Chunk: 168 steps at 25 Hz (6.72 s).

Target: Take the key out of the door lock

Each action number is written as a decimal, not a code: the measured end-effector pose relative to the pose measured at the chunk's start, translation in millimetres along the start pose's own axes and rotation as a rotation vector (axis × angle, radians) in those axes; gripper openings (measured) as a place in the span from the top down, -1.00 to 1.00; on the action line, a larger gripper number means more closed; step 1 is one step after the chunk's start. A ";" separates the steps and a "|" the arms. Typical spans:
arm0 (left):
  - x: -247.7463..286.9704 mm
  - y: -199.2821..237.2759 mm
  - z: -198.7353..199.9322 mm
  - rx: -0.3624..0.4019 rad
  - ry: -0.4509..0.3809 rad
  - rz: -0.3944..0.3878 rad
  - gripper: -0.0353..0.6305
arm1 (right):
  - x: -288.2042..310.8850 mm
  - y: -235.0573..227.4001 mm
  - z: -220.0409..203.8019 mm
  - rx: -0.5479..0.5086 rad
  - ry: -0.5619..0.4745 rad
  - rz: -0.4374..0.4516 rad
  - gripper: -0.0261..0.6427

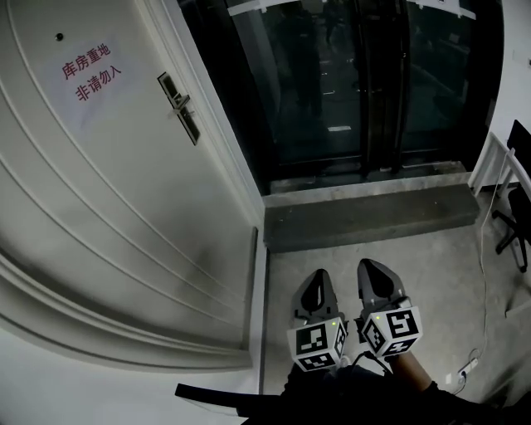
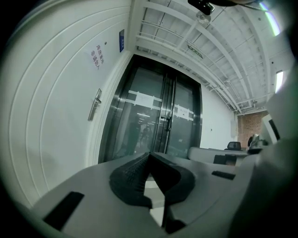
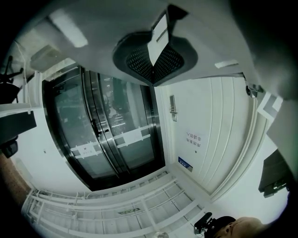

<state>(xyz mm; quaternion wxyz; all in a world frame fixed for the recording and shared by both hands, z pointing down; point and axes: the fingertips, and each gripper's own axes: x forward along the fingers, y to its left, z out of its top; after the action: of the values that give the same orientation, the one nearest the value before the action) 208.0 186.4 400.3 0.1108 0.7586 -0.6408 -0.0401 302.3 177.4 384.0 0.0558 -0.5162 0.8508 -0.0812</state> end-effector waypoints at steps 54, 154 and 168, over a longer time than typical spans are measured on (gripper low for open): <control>405.1 362.5 117.9 -0.051 -0.138 0.540 0.89 | 602.1 52.0 -20.2 -0.040 0.094 0.603 0.92; 290.7 475.7 186.7 -0.075 -0.368 1.073 0.89 | 731.3 266.1 62.8 -1.467 -0.717 0.994 0.89; 289.4 474.1 186.0 -0.109 -0.340 1.082 0.89 | 731.3 265.4 62.2 -1.509 -0.736 0.986 0.89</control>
<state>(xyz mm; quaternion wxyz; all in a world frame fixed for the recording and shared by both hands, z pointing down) -235.7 -192.4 347.0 0.0498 0.2985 -0.9439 -0.1323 -254.3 -356.0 262.8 0.0008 0.0048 0.7292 0.6842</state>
